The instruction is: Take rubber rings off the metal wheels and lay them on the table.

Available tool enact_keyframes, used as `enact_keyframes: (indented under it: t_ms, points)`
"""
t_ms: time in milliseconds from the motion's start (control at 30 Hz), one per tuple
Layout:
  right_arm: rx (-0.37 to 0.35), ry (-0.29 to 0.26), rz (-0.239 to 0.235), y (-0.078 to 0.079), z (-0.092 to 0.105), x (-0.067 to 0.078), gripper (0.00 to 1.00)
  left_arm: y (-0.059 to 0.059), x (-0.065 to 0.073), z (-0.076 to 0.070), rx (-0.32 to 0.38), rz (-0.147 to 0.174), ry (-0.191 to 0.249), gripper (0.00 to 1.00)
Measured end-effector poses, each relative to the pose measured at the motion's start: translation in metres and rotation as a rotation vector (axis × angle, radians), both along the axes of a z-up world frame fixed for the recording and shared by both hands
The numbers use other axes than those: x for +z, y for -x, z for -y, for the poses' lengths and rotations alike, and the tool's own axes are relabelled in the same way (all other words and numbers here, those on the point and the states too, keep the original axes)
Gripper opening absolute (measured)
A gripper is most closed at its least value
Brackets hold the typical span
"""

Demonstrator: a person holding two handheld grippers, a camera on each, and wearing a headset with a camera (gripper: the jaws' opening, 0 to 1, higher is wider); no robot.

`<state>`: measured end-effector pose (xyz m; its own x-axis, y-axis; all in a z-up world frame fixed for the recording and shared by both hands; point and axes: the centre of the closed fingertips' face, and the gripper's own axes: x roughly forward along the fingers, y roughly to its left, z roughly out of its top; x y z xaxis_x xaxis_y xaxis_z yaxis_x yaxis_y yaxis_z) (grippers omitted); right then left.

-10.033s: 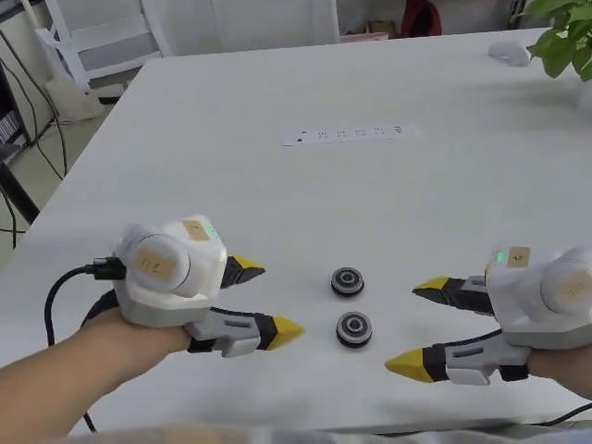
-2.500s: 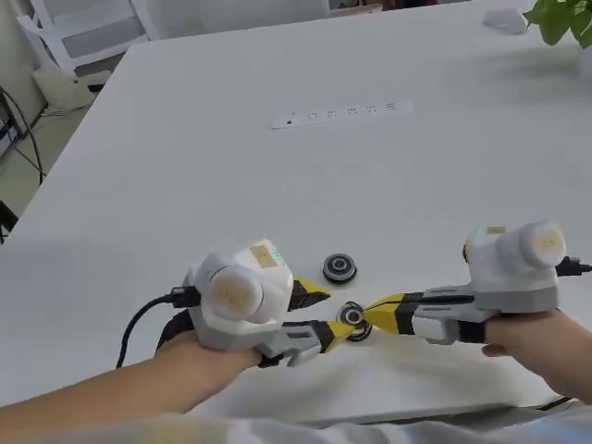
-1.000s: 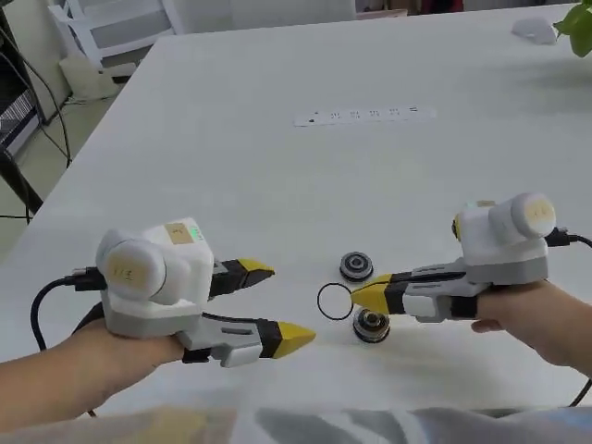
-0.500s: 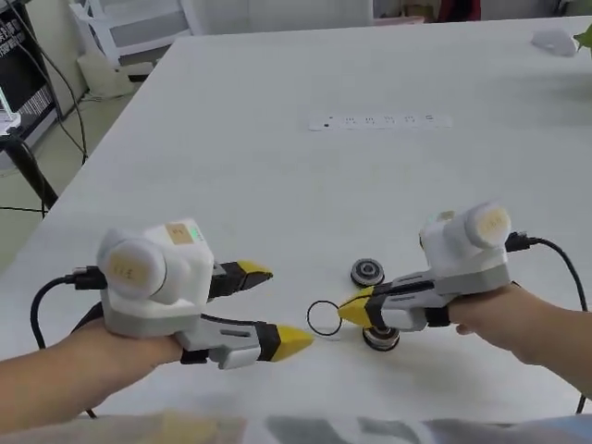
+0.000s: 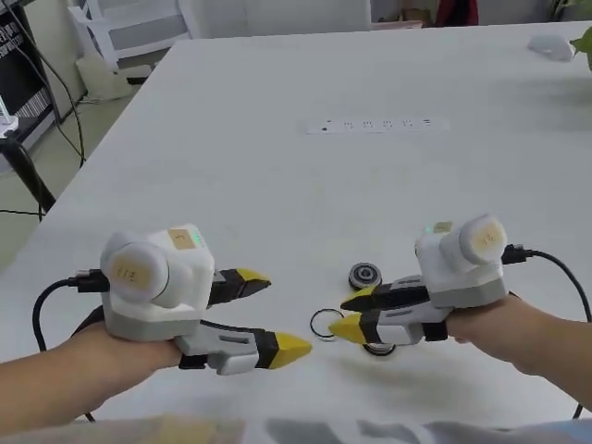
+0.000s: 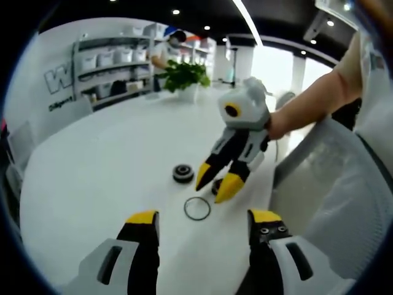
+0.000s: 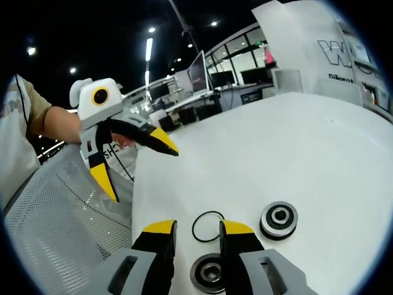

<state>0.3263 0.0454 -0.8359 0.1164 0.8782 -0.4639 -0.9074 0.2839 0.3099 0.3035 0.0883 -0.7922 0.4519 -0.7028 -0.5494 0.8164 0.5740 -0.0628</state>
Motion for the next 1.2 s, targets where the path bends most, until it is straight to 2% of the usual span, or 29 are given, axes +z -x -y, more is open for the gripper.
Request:
enact_keyframes:
  t_ms: [267,500,633,800,933,1200]
  points:
    - [-0.013,-0.034,0.033,-0.001,0.008,0.014,0.38,-0.001,0.000,0.008,-0.019,-0.002,-0.003,0.59]
    - [-0.036,-0.058,0.053,-0.002,0.023,0.021,0.42,-0.005,-0.002,0.018,-0.032,-0.003,-0.004,0.59]
    - [-0.052,-0.062,0.065,-0.002,0.033,0.022,0.43,-0.006,-0.005,0.030,-0.055,-0.005,-0.007,0.58]
    - [-0.069,-0.062,0.077,0.000,0.045,0.020,0.44,-0.011,-0.008,0.043,-0.076,-0.007,-0.004,0.58]
    - [-0.071,-0.050,0.078,0.005,0.052,0.013,0.44,-0.013,-0.012,0.051,-0.091,-0.009,-0.009,0.56]
    - [-0.083,-0.039,0.071,0.012,0.058,0.002,0.42,-0.014,-0.023,0.066,-0.124,-0.012,-0.014,0.52]
